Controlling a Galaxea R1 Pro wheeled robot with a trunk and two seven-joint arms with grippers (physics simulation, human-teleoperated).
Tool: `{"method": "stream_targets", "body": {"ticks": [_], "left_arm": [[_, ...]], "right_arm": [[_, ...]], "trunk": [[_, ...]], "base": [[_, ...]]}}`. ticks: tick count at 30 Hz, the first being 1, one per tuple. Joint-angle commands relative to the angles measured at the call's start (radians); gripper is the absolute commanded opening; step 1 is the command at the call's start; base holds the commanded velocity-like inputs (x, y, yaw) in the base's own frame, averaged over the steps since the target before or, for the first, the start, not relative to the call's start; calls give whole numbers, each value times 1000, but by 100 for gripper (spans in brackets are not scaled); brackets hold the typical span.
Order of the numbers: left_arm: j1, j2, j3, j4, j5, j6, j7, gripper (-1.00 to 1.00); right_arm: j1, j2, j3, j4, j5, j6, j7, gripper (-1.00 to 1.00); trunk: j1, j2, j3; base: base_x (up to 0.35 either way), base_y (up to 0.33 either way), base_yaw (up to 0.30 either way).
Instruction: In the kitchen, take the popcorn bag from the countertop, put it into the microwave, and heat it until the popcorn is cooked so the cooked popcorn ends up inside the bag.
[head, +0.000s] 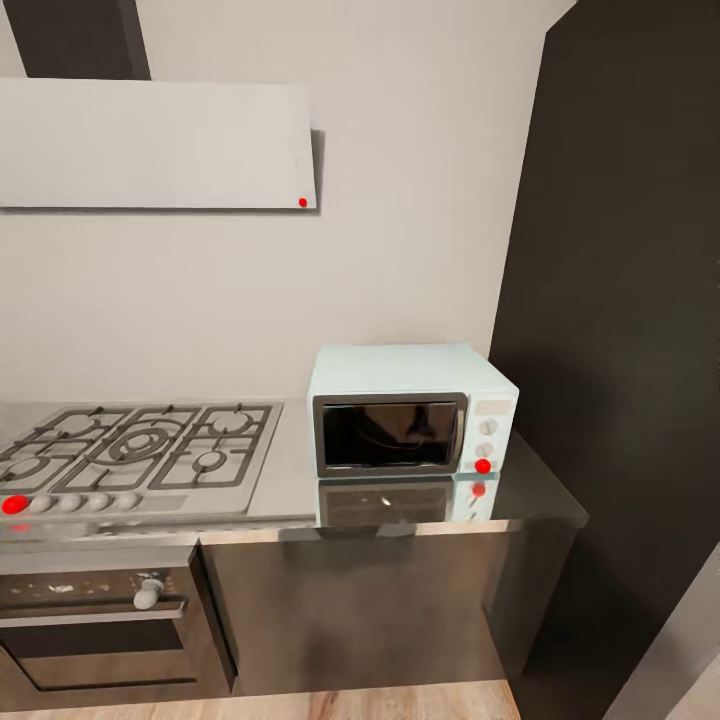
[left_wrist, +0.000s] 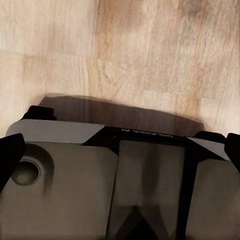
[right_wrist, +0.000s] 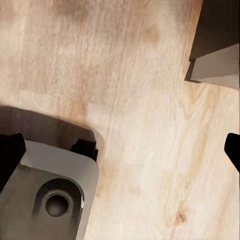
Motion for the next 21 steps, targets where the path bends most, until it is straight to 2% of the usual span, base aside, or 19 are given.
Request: {"method": "stream_targets", "body": {"ticks": [1,3,5,6,7,9,10,12,15,17,21], "left_arm": [[-1,0,-8,2,10,-4,-4,100],[-1,-1,-8,2,9,-4,-4,100],[-1,-2,-9,2,8,-4,-4,100],[-1,-2,-8,2,8,-4,-4,100],[-1,-2,-8,2,8,-4,-4,100],[-1,-1,-8,2,9,-4,-4,100],[-1,-1,-8,2,10,-4,-4,100],[-1,0,-8,2,10,-4,-4,100],[-1,2,-8,2,10,-4,-4,100],[-1,3,-8,2,10,-4,-4,100],[-1,3,-8,2,10,-4,-4,100]], "right_arm": [[0,18,-7,-62,10,10,6,100],[0,51,-7,-191,10,55,6,100],[0,107,-3,-370,10,150,6,100],[0,177,47,-711,8,359,6,100],[-1,196,63,-909,6,489,6,100],[-1,202,69,-1086,-1,607,6,100],[-9,202,69,-1122,-3,638,6,100],[-72,203,67,-1169,-6,693,6,100],[-208,204,53,-1188,-9,748,4,100],[-339,203,-1,-1190,-11,815,2,100],[-428,201,-51,-1181,-13,833,0,100]], "trunk": [[0,-1,-1],[0,-1,-1],[0,-1,-1],[0,-1,-1],[0,-1,-1],[0,-1,-1],[0,-1,-1],[0,-1,-1],[0,-1,-1],[0,-1,-1],[0,-1,-1]], "base": [[0,0,0],[0,0,0],[0,0,0],[0,0,0],[0,0,0],[0,0,0],[0,0,0],[0,0,0],[0,0,0],[0,0,0],[0,0,0]]}}
